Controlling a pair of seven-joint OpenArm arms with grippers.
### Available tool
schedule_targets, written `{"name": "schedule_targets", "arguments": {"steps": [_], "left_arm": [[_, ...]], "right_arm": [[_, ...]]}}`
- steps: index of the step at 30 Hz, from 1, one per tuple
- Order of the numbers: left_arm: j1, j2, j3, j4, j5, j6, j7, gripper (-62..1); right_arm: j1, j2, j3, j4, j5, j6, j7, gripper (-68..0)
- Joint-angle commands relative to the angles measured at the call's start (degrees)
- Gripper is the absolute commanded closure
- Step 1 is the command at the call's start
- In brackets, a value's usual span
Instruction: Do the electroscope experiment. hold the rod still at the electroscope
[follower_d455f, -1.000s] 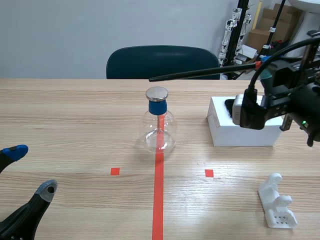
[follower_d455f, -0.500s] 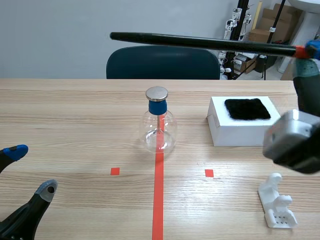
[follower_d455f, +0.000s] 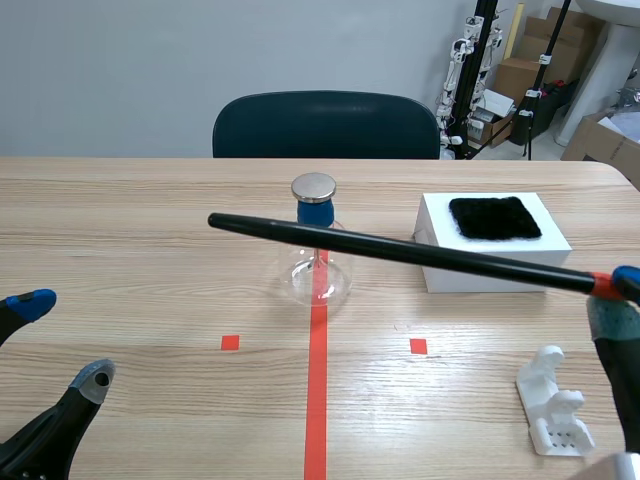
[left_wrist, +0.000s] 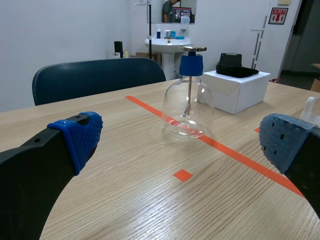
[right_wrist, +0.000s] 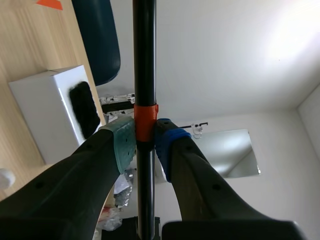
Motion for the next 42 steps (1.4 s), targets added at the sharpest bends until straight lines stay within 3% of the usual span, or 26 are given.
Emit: {"name": "schedule_targets", "arguments": {"steps": [1, 6, 19, 42], "left_arm": [[-0.28, -0.04, -0.2, 0.63, -0.42, 0.13, -0.83, -62.3], [-0.28, -0.04, -0.2, 0.63, -0.42, 0.13, -0.83, -62.3], [-0.28, -0.04, -0.2, 0.63, -0.42, 0.13, -0.83, -62.3], [-0.28, -0.04, -0.2, 0.63, -0.42, 0.13, -0.83, -62.3]], "right_arm": [[-0.74, 0.31, 0.04, 0.28, 0.2, -1.4, 0.46, -6.8], [-2.67, 0.31, -0.35, 0.28, 0.33, -0.22, 0.83, -6.8], [-2.89, 0.31, -0.98, 0.28, 0.98, 9.79, 1.27, -6.8], [-2.89, 0.31, -0.98, 0.28, 1.53, 10.86, 3.78, -6.8]]}}
